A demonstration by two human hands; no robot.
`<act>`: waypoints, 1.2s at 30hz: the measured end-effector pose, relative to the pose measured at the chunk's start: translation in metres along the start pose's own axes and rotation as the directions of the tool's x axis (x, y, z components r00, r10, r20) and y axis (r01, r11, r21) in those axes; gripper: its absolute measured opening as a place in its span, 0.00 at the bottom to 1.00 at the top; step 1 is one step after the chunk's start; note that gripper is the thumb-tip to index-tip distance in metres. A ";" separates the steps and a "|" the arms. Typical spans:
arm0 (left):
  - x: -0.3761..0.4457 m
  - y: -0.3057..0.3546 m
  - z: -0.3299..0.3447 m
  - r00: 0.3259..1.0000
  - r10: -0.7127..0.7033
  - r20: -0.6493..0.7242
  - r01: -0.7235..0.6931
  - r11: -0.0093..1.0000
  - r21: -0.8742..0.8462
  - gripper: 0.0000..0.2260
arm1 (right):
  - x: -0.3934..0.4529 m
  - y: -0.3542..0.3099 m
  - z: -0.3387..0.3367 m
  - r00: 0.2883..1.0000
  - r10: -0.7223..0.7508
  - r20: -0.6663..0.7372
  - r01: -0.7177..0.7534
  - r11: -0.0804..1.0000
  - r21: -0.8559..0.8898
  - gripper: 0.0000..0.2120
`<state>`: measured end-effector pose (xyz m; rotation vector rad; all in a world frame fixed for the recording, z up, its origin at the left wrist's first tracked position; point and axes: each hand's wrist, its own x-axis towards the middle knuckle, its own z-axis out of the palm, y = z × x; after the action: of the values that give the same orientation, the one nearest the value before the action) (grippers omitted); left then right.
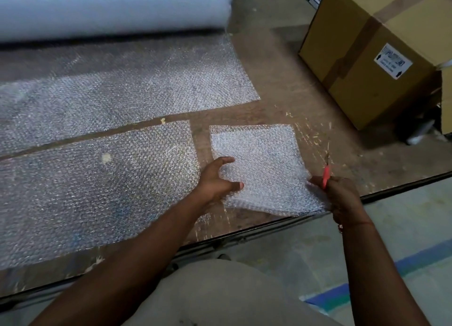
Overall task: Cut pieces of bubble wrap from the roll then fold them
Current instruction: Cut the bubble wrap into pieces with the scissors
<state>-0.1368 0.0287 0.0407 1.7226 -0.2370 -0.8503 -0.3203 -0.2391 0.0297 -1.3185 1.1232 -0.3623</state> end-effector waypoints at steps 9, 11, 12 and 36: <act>-0.008 0.001 -0.006 0.992 0.128 0.011 -0.126 0.945 0.303 0.43 | 0.012 0.001 0.019 0.946 -0.312 0.091 0.297 0.713 -0.635 0.08; -0.009 0.001 -0.010 0.984 0.175 0.032 -0.175 0.922 0.345 0.45 | 0.009 0.007 0.025 0.927 -0.365 0.080 0.325 0.683 -0.654 0.10; -0.009 0.001 -0.012 0.979 0.202 0.041 -0.203 0.909 0.365 0.46 | 0.006 0.009 0.029 0.920 -0.385 0.069 0.336 0.688 -0.643 0.11; -0.088 -0.056 -0.221 0.902 0.363 -0.236 -0.214 0.847 0.487 0.48 | -0.084 0.024 0.247 0.883 -0.386 0.269 0.439 0.881 -0.175 0.07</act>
<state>-0.0727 0.2641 0.0480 2.1580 -0.4947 -0.2854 -0.1689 -0.0259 0.0089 -1.7690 0.6965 -0.3895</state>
